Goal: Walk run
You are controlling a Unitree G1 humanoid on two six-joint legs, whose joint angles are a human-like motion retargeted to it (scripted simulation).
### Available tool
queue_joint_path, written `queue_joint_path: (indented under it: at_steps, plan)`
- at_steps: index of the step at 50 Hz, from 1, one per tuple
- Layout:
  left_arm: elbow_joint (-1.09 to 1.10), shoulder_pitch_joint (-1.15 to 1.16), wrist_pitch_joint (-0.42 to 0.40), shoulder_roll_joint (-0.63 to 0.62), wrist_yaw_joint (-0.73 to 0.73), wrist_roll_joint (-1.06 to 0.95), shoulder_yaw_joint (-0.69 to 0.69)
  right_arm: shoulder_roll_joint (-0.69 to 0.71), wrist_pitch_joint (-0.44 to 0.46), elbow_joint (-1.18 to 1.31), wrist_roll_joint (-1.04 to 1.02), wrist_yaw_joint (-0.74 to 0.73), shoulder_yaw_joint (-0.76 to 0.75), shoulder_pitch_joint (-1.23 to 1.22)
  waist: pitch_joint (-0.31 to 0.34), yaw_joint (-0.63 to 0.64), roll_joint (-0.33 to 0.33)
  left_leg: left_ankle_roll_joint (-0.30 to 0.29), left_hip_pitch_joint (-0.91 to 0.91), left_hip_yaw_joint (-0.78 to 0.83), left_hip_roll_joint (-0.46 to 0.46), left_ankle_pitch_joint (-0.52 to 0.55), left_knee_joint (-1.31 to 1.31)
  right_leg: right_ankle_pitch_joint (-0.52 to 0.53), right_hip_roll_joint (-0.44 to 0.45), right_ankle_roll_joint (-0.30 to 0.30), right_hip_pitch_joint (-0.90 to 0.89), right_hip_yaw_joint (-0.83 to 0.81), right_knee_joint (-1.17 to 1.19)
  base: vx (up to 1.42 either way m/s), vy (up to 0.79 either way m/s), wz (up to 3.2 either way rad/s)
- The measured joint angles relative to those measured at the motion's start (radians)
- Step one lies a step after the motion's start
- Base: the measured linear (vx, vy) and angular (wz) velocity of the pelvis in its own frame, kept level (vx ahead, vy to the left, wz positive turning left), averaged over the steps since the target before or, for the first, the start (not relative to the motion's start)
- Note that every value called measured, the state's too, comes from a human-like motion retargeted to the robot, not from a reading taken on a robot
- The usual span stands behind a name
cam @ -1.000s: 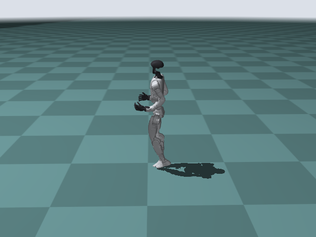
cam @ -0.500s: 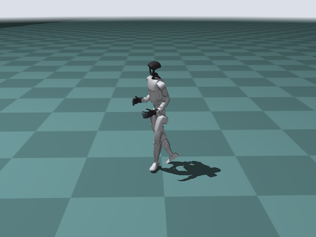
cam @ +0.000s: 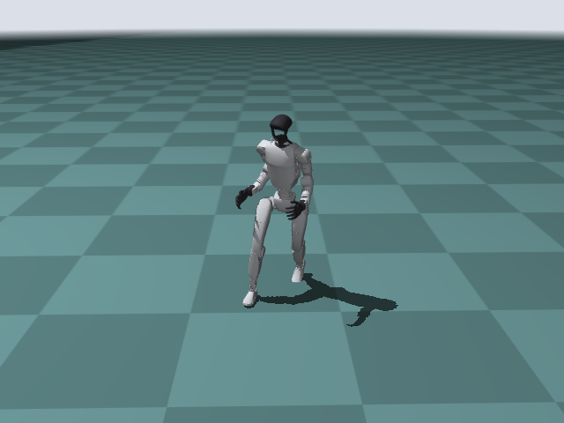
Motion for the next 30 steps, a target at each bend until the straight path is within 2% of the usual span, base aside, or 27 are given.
queue_joint_path:
  at_steps: [2,3,5,7,9,10,12,14,17,18,20,22,23,25,27,28,30]
  plan:
    - [0.075,0.053,-0.001,-0.045,0.038,0.064,0.053,-0.010,0.011,0.006,0.051,0.023,0.019,-0.096,0.008,0.008,0.006,-0.090,-0.098,-0.018,-0.030,0.239,0.266,-0.141,-0.021,-0.041,0.056,-0.018,0.084,1.13,-0.17,0.56]
    - [0.109,0.079,0.004,-0.069,0.062,0.098,0.074,-0.016,0.016,0.003,0.084,0.034,0.037,-0.152,0.022,0.016,-0.002,-0.120,-0.172,-0.012,-0.047,0.323,0.439,-0.187,0.034,-0.065,0.082,0.057,0.108,1.48,-0.29,0.43]
    - [0.181,0.126,-0.002,-0.124,0.090,0.147,0.118,-0.035,0.035,-0.007,0.154,0.063,0.069,-0.285,0.048,0.051,-0.033,-0.128,-0.320,0.030,-0.076,0.431,0.733,-0.257,0.026,-0.080,0.130,0.068,0.151,1.20,-0.25,0.32]
    - [0.261,0.170,-0.029,-0.185,0.068,0.156,0.184,-0.061,0.062,-0.023,0.222,0.111,0.074,-0.425,0.068,0.079,-0.042,-0.092,-0.482,0.085,-0.047,0.237,0.910,-0.314,0.033,-0.098,0.187,0.045,0.170,1.12,-0.15,0.57]
    - [0.302,0.234,-0.057,-0.219,0.046,0.128,0.228,-0.094,0.081,-0.044,0.276,0.165,0.068,-0.537,0.081,0.122,-0.044,-0.008,-0.660,0.164,0.032,0.103,1.005,-0.336,0.052,-0.113,0.257,0.019,0.149,1.53,-0.12,0.43]
    - [0.310,0.268,-0.070,-0.222,0.040,0.114,0.246,-0.115,0.084,-0.060,0.296,0.184,0.073,-0.580,0.086,0.154,-0.051,0.050,-0.748,0.216,0.079,0.033,1.031,-0.338,0.061,-0.121,0.294,0.014,0.129,1.60,-0.05,0.16]
    - [0.303,0.334,-0.097,-0.196,0.030,0.111,0.264,-0.167,0.087,-0.103,0.322,0.210,0.078,-0.617,0.081,0.233,-0.054,0.098,-0.866,0.260,0.106,-0.042,0.915,-0.272,0.086,-0.132,0.383,-0.006,0.030,1.79,0.04,-0.02]
    - [0.285,0.376,-0.102,-0.179,0.014,0.124,0.270,-0.208,0.086,-0.142,0.325,0.227,0.060,-0.601,0.066,0.328,-0.092,0.119,-0.944,0.315,0.121,-0.076,0.719,-0.107,0.085,-0.109,0.490,-0.027,-0.099,1.81,0.01,-0.25]
    - [0.231,0.370,-0.082,-0.179,0.005,0.109,0.251,-0.207,0.074,-0.175,0.251,0.235,-0.012,-0.501,0.054,0.420,-0.177,0.129,-0.979,0.412,0.111,-0.147,0.347,0.304,0.064,0.005,0.628,-0.023,-0.240,1.52,-0.13,0.42]
    - [0.204,0.352,-0.068,-0.187,0.012,0.098,0.243,-0.187,0.072,-0.164,0.192,0.222,-0.034,-0.458,0.056,0.424,-0.203,0.112,-0.962,0.447,0.106,-0.170,0.233,0.452,0.054,0.047,0.658,-0.020,-0.257,2.04,-0.14,0.93]
    - [0.132,0.299,-0.032,-0.205,0.045,0.103,0.234,-0.134,0.070,-0.109,0.048,0.175,-0.072,-0.375,0.065,0.403,-0.255,0.067,-0.898,0.503,0.094,-0.214,0.087,0.645,0.032,0.135,0.687,-0.041,-0.203,1.85,-0.28,1.15]
    - [0.065,0.202,0.024,-0.205,0.098,0.149,0.234,-0.081,0.044,0.004,-0.095,0.104,-0.080,-0.301,0.099,0.320,-0.289,0.101,-0.829,0.471,0.055,-0.236,0.108,0.645,0.053,0.173,0.641,-0.052,0.069,1.75,-0.51,1.87]
    - [0.039,0.142,0.049,-0.199,0.126,0.173,0.237,-0.060,0.025,0.077,-0.159,0.067,-0.072,-0.267,0.108,0.271,-0.296,0.162,-0.807,0.431,0.032,-0.238,0.143,0.645,0.098,0.161,0.605,-0.045,0.184,2.24,-0.56,1.99]
    - [-0.012,0.040,0.072,-0.171,0.188,0.204,0.218,-0.024,-0.011,0.241,-0.282,0.022,-0.031,-0.173,0.087,0.162,-0.229,0.218,-0.778,0.304,0.026,-0.388,0.245,0.645,0.292,0.118,0.525,-0.084,0.256,2.10,-0.54,1.73]
    - [-0.026,-0.082,0.066,-0.141,0.239,0.205,0.163,-0.020,0.003,0.431,-0.377,-0.003,-0.003,-0.034,0.096,0.122,-0.155,0.134,-0.733,0.174,0.097,-0.457,0.351,0.484,0.350,0.068,0.380,-0.185,0.484,1.87,-0.44,1.54]
    - [-0.020,-0.193,0.045,-0.123,0.223,0.181,0.173,-0.017,0.019,0.522,-0.396,-0.014,0.003,0.008,0.120,0.095,-0.123,0.102,-0.721,0.125,0.090,-0.513,0.399,0.371,0.352,0.047,0.262,-0.217,0.612,1.77,-0.54,1.66]
    - [-0.016,-0.348,0.020,-0.109,0.157,0.101,0.134,0.000,0.034,0.680,-0.425,0.021,-0.031,0.143,0.084,0.094,-0.089,0.035,-0.613,0.130,0.114,-0.577,0.383,0.201,0.227,-0.072,0.103,-0.318,0.715,2.13,-0.71,1.37]
